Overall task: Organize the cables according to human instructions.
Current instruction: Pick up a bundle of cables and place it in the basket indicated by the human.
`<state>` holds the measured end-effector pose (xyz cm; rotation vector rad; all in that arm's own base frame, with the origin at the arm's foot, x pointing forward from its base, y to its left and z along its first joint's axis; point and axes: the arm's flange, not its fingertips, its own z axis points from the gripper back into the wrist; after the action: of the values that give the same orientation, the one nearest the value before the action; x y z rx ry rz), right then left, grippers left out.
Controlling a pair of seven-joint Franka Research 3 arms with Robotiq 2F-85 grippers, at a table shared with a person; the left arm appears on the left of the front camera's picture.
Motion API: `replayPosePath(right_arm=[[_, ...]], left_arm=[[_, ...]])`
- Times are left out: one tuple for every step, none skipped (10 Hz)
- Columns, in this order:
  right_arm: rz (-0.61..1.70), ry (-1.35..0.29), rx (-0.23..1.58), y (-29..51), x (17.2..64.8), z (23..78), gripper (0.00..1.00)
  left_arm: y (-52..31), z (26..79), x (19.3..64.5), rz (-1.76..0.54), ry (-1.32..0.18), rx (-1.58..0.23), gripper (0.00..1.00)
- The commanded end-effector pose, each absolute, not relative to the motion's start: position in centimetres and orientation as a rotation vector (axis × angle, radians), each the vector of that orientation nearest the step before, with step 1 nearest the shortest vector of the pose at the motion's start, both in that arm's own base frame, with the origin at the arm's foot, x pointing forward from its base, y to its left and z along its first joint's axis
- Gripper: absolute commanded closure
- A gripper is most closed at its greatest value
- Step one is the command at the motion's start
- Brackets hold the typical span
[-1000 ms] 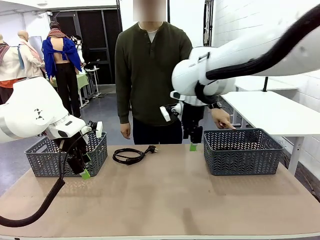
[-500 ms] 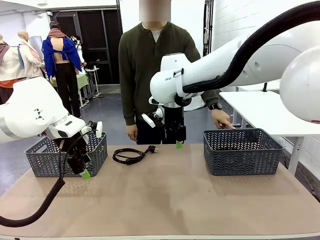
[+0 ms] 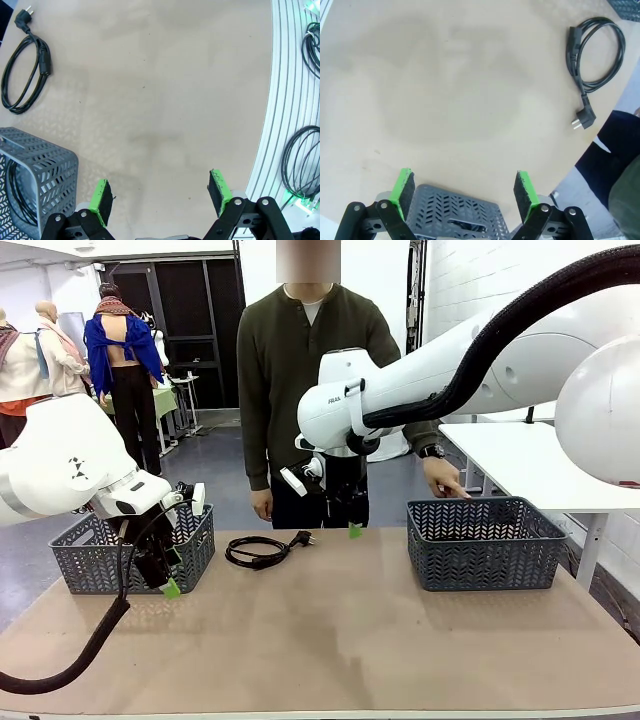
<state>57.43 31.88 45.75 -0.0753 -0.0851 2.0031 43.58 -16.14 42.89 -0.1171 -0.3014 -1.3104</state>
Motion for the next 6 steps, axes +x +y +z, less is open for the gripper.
replayPosePath(right_arm=[[2.012,-0.079,-0.080,31.6,57.5,45.8,0.00],[2.012,-0.079,-0.080,31.6,57.5,45.8,0.00],[2.003,-0.085,-0.075,31.9,57.4,45.8,0.00],[2.017,-0.135,-0.083,33.4,58.3,45.4,0.00],[2.033,-0.168,-0.083,34.8,58.9,45.0,0.00],[2.048,-0.186,-0.095,36.2,59.7,44.6,0.00]], left_arm=[[-16.2,43.1,43.6,-1.311,-0.295,-0.110,0.00],[-16.2,43.1,43.6,-1.311,-0.295,-0.110,0.00],[-16.2,43.1,43.6,-1.311,-0.295,-0.110,0.00],[-16.2,43.1,43.6,-1.311,-0.295,-0.110,0.00],[-16.2,43.1,43.6,-1.311,-0.295,-0.110,0.00],[-16.2,43.1,43.6,-1.311,-0.295,-0.110,0.00]])
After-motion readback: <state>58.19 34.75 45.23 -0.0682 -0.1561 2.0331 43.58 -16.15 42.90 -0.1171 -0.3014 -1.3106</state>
